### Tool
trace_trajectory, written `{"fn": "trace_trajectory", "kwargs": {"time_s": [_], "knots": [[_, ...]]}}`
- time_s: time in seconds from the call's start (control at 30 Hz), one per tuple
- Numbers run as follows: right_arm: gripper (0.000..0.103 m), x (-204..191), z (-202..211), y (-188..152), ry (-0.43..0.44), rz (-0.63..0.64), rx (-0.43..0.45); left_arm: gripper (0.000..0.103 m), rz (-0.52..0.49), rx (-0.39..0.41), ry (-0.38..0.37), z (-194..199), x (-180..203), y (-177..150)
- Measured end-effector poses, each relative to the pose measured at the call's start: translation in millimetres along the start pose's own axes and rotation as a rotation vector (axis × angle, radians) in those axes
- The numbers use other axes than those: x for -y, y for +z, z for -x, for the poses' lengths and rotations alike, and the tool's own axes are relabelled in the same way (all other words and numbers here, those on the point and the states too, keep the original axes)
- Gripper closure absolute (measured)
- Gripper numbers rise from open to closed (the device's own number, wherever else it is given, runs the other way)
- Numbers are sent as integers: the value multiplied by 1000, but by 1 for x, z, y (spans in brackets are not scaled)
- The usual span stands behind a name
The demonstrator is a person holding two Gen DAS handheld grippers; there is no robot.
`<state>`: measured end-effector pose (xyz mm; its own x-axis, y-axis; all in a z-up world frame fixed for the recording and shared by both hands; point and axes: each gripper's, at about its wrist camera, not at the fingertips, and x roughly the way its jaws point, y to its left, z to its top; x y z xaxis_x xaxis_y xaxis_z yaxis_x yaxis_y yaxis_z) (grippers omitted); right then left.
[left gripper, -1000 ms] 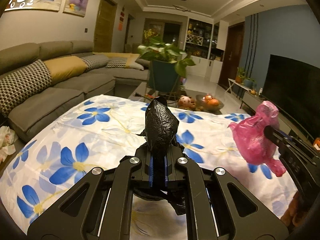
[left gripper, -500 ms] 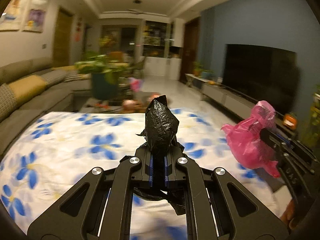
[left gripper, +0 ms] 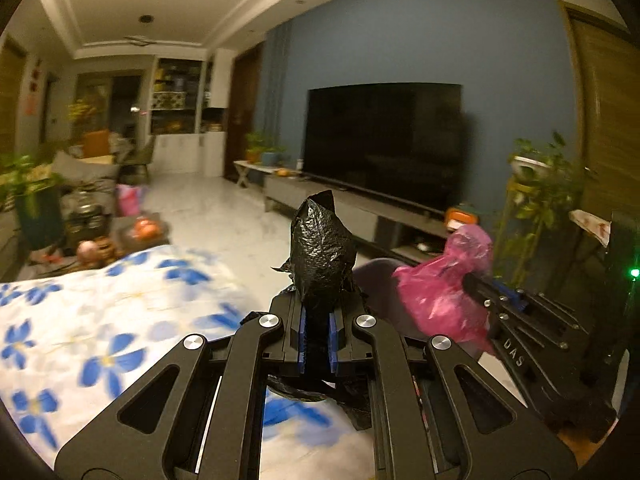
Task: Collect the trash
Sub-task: 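Carry the black and pink bags over the grey bin, then open both tools to drop the black and pink bags into the bin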
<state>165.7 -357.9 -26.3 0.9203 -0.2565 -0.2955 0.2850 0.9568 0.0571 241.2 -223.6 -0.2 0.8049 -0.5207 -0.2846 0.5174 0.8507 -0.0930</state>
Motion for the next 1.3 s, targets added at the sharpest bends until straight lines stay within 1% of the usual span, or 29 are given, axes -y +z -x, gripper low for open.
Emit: {"fn": "trace_trajectory", "kwargs": {"time_s": [0.13,0.2,0.27,0.3,0.33,0.37,0.4,0.43,0.47,0.5,0.53,0.6,0.63,0.67,0.7,0.73,0.77,0.83,0.9,1.0,1.17,1.3], "knots": [[97,11,-12,-3,6,-12,-5,94,-21,-16,-56,-28,18,-4],[89,15,-16,-5,10,-22,-8,91,-13,-24,-68,-38,19,-4],[76,14,-16,-5,6,-26,-4,84,-3,-38,-88,-50,21,-4],[72,16,-17,-6,0,-30,-1,75,0,-41,-95,-53,19,-4],[68,17,-17,-5,1,-33,0,60,8,-35,-99,-55,19,-5],[65,18,-18,-6,-4,-36,-2,53,15,-30,-107,-56,19,-5],[65,18,-18,-6,-8,-37,-2,51,25,-24,-114,-57,18,-5],[63,20,-18,-7,-13,-41,-2,50,29,-22,-109,-57,16,-7],[57,19,-16,-7,-18,-44,-5,49,28,-22,-102,-57,15,-6],[53,21,-16,-8,-25,-49,-7,45,28,-21,-89,-56,13,-8],[47,21,-13,-9,-36,-53,-5,38,29,-18,-76,-55,13,-8],[41,17,-7,-10,-55,-43,3,30,37,-13,-38,-49,5,-8],[33,15,-5,-11,-73,-34,5,26,39,-9,-10,-44,1,-10],[26,13,-3,-12,-87,-27,7,23,37,-7,15,-37,-1,-12],[24,9,2,-14,-89,-17,17,19,36,-7,38,-33,-3,-12],[20,7,4,-14,-90,-11,20,16,34,-9,83,-25,-7,-14],[15,5,7,-14,-96,-1,20,15,31,-9,106,-19,-10,-15],[13,-6,17,-17,-89,17,25,11,31,-14,148,-4,-17,-18],[5,-20,29,-19,-91,34,17,8,28,-20,176,11,-24,-21],[6,-35,46,-21,-68,45,19,6,27,-12,244,44,-34,-25],[6,-54,75,-25,-51,62,1,6,57,1,297,95,-50,-32],[6,-81,107,-33,-50,111,3,6,74,-7,348,131,-62,-41]]}}
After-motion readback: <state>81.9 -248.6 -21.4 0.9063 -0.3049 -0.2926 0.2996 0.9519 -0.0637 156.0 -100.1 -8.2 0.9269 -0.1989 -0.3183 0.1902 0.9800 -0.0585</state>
